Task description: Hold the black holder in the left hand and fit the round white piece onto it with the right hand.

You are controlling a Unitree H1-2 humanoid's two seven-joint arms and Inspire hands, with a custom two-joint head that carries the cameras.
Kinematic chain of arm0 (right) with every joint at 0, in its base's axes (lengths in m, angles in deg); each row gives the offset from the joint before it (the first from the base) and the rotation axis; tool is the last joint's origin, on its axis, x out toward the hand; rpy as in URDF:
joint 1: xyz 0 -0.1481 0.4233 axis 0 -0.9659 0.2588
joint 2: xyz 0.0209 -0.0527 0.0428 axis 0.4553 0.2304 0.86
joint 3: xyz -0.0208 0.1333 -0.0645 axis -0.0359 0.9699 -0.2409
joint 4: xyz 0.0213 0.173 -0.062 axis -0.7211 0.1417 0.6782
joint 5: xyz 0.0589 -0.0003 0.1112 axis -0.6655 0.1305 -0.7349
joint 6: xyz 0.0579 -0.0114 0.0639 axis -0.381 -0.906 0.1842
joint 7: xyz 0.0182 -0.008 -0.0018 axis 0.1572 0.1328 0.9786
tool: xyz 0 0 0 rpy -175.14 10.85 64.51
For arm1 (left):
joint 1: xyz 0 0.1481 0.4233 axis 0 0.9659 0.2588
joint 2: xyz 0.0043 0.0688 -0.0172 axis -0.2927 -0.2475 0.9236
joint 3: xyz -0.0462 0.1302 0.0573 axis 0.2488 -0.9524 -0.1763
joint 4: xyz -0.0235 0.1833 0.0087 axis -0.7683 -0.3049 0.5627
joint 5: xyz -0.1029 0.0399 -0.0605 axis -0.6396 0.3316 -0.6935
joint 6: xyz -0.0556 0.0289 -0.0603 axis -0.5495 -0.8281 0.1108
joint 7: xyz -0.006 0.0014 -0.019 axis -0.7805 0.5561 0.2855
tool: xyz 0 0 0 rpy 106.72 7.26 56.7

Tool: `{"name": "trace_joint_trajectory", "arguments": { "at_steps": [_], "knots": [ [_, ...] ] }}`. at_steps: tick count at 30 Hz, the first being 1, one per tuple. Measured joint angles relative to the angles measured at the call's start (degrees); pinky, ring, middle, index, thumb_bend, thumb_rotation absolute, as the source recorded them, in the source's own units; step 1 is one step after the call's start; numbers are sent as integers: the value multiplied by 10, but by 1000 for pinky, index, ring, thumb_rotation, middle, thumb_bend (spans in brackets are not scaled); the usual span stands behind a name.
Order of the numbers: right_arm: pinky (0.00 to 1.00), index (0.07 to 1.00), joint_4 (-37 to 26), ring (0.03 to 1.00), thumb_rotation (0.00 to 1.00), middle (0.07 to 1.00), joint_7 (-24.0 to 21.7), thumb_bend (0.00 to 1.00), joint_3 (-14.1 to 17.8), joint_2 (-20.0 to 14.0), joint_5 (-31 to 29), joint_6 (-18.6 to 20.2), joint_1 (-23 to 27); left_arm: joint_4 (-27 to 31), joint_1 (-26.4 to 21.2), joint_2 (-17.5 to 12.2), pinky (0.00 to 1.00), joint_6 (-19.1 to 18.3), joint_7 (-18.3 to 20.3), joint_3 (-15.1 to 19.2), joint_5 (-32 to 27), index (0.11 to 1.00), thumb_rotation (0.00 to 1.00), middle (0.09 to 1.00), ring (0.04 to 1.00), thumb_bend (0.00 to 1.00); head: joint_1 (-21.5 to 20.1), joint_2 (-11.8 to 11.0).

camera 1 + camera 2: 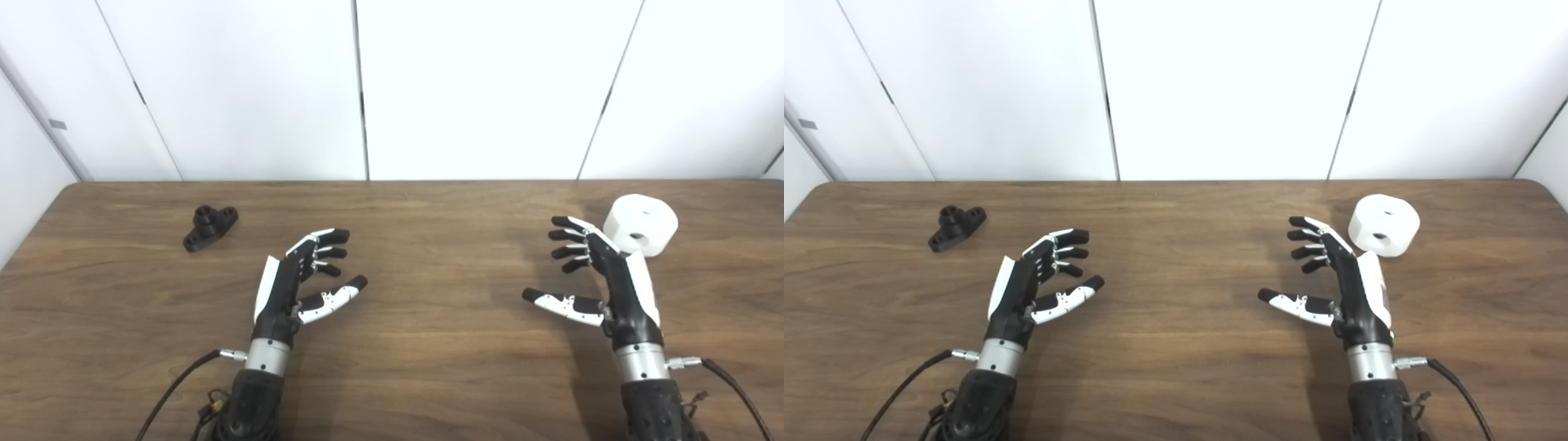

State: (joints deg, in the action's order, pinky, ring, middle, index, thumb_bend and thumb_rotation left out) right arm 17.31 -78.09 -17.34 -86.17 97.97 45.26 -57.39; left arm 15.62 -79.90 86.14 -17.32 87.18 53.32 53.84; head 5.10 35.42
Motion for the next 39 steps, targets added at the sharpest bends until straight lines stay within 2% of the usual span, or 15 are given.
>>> {"name": "trace_joint_trajectory", "arguments": {
  "at_steps": [10, 13, 14, 18, 19, 22, 25, 29, 39],
  "knots": [
    [497, 762, 0, 615, 119, 707, -2, 652, 0, 0, 1, 0, 0, 7, 5, 2, 581, -6, 0, -4, 2, 724, 27, 768, 707, 649, 5, 1],
    [495, 763, 1, 615, 126, 705, -2, 649, 0, 0, 2, -1, 0, 7, 5, 2, 583, -6, 0, -4, 2, 725, 35, 768, 707, 652, 18, -1],
    [494, 764, 1, 614, 127, 705, -2, 648, 0, -1, 2, -1, 0, 7, 5, 2, 587, -6, 0, -5, 2, 724, 36, 768, 708, 653, 53, -7],
    [483, 772, 5, 618, 124, 713, -5, 635, 0, -10, -3, -8, 0, 5, 4, 7, 607, -2, -2, -10, 4, 726, 55, 772, 717, 652, 124, -22],
    [487, 775, 6, 622, 122, 717, -8, 631, 1, -17, -7, -10, -1, 3, 3, 9, 604, -2, -3, -12, 5, 728, 58, 772, 720, 655, 153, -31],
    [501, 782, 8, 632, 83, 728, -15, 621, 7, -31, -22, -12, -2, -6, -3, 19, 580, -1, -7, -15, 8, 742, 50, 778, 729, 658, 171, -38],
    [515, 783, 7, 640, 14, 737, -23, 615, 13, -36, -35, -9, -6, -20, -12, 29, 580, 4, -17, -22, 16, 745, 55, 777, 738, 669, 205, -59],
    [519, 773, 6, 638, 0, 731, -25, 616, 13, -35, -39, -9, -10, -32, -22, 39, 579, 5, -29, -23, 31, 744, 48, 777, 739, 680, 207, -66],
    [475, 757, 1, 611, 0, 709, -25, 628, 13, -28, -28, -8, -11, -33, -22, 37, 555, 15, -34, -27, 37, 725, 52, 770, 704, 679, 200, -69]
  ]
}}
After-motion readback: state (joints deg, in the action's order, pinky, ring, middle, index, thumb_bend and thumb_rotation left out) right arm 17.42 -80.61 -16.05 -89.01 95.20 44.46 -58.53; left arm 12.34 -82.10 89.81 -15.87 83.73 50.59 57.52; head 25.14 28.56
